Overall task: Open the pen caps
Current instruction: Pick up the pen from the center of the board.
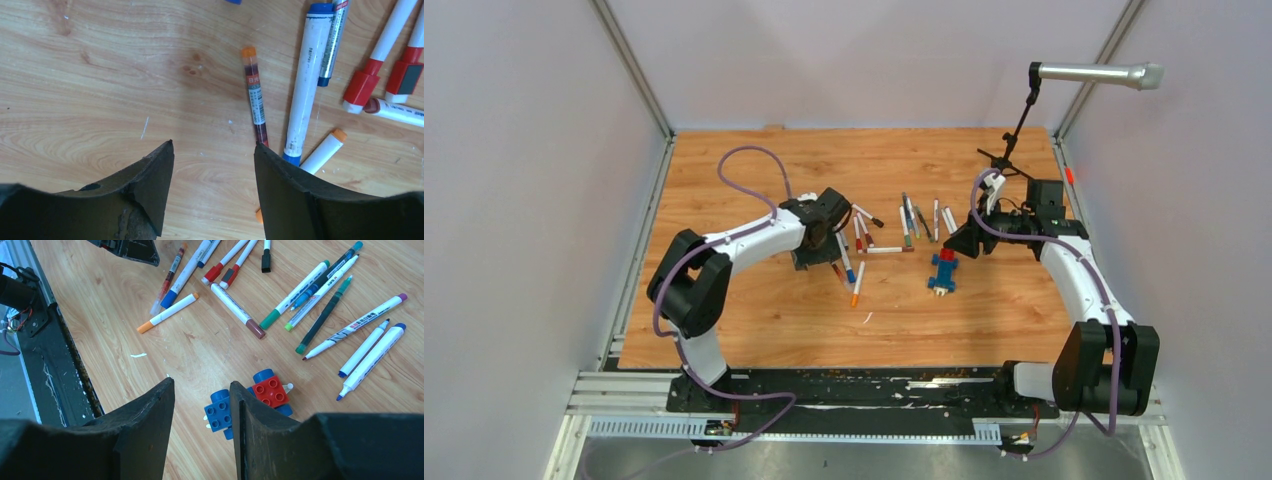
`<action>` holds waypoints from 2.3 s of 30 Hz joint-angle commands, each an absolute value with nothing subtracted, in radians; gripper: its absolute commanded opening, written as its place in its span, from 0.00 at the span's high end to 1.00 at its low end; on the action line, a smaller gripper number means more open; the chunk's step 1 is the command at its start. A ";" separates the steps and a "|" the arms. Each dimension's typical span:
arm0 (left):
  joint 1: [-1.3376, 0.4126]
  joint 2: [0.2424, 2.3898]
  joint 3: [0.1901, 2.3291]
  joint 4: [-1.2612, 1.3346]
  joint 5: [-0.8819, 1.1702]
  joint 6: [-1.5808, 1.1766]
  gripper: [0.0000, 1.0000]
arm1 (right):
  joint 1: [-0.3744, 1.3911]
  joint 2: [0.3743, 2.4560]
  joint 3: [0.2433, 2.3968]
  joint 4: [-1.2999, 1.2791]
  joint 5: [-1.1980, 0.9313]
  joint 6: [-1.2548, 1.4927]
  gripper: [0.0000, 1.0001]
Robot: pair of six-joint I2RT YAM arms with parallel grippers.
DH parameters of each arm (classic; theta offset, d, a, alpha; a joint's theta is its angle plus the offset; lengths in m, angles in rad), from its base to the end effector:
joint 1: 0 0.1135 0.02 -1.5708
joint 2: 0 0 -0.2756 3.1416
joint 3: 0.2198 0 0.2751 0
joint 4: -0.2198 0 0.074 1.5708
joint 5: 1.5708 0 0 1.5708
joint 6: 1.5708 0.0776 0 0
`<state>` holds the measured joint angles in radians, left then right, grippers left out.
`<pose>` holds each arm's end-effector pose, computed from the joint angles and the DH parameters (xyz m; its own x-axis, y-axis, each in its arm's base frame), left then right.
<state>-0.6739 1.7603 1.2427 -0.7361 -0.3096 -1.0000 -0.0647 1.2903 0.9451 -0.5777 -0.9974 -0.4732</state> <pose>0.3125 -0.2193 0.1629 -0.8388 -0.3558 -0.4121 -0.3437 0.9331 -0.1060 0.2903 0.0465 0.2514 -0.4937 -0.2158 -0.8425 -0.7817 0.5346 0.3212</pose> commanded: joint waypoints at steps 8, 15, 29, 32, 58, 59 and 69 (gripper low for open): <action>-0.676 1.860 1.361 -0.723 -0.327 -1.000 0.39 | -0.071 1.269 0.937 -0.545 -1.035 -0.499 0.55; -0.676 1.913 1.398 -0.734 -0.308 -0.986 0.44 | -0.071 1.269 0.937 -0.546 -1.034 -0.502 0.55; -0.678 1.966 1.412 -0.733 -0.283 -0.969 0.48 | -0.071 1.268 0.937 -0.546 -1.036 -0.501 0.54; -0.677 1.968 1.406 -0.726 -0.277 -0.962 0.57 | -0.070 1.269 0.937 -0.546 -1.037 -0.501 0.55; -0.680 1.934 1.342 -0.735 -0.358 -0.934 1.00 | -0.072 1.257 0.936 -0.548 -1.047 -0.501 0.55; -0.679 1.923 1.333 -0.733 -0.365 -0.934 1.00 | -0.072 1.258 0.936 -0.548 -1.048 -0.502 0.55; -0.676 1.722 1.166 -0.587 -0.370 -0.843 1.00 | -0.072 1.252 0.927 -0.552 -1.094 -0.508 0.54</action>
